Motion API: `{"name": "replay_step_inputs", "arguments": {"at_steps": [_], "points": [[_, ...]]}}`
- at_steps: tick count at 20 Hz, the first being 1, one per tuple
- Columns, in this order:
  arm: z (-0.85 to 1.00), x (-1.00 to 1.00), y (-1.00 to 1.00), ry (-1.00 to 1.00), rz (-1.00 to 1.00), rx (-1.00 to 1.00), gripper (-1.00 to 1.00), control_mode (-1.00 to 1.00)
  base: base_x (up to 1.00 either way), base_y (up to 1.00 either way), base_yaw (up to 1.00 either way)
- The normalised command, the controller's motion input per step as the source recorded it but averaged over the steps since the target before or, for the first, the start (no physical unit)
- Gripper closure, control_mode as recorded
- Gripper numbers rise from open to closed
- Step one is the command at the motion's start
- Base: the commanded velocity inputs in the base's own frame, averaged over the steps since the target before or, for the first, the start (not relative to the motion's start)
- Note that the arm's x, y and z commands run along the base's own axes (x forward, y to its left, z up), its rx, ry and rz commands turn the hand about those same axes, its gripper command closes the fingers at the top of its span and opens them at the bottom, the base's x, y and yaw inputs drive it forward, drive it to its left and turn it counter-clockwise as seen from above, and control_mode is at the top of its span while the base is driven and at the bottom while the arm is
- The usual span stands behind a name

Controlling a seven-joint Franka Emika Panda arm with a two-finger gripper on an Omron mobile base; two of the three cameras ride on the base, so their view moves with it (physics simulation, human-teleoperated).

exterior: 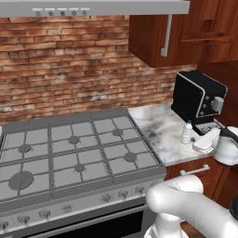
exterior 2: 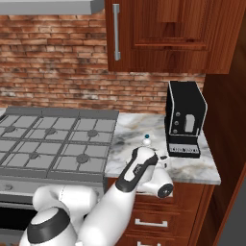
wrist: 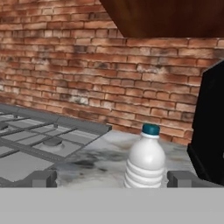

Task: Take the bottled waters from the counter and place them in the freezer to freeze. Close the freezer door after placing the bottles.

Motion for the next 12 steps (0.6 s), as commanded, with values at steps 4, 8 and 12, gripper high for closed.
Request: {"name": "replay_step_inputs", "arguments": {"at_steps": [4, 8, 12], "points": [[-0.16, 0.07, -0.02, 0.03, 0.00, 0.00, -1.00, -1.00, 0.00, 0.00, 0.00], [-0.12, 0.10, -0.10, 0.01, 0.00, 0.00, -1.00, -1.00, 0.00, 0.00, 0.00], [-0.01, 0.14, -0.18, 0.00, 0.00, 0.00, -1.00, -1.00, 0.00, 0.00, 0.00]]}}
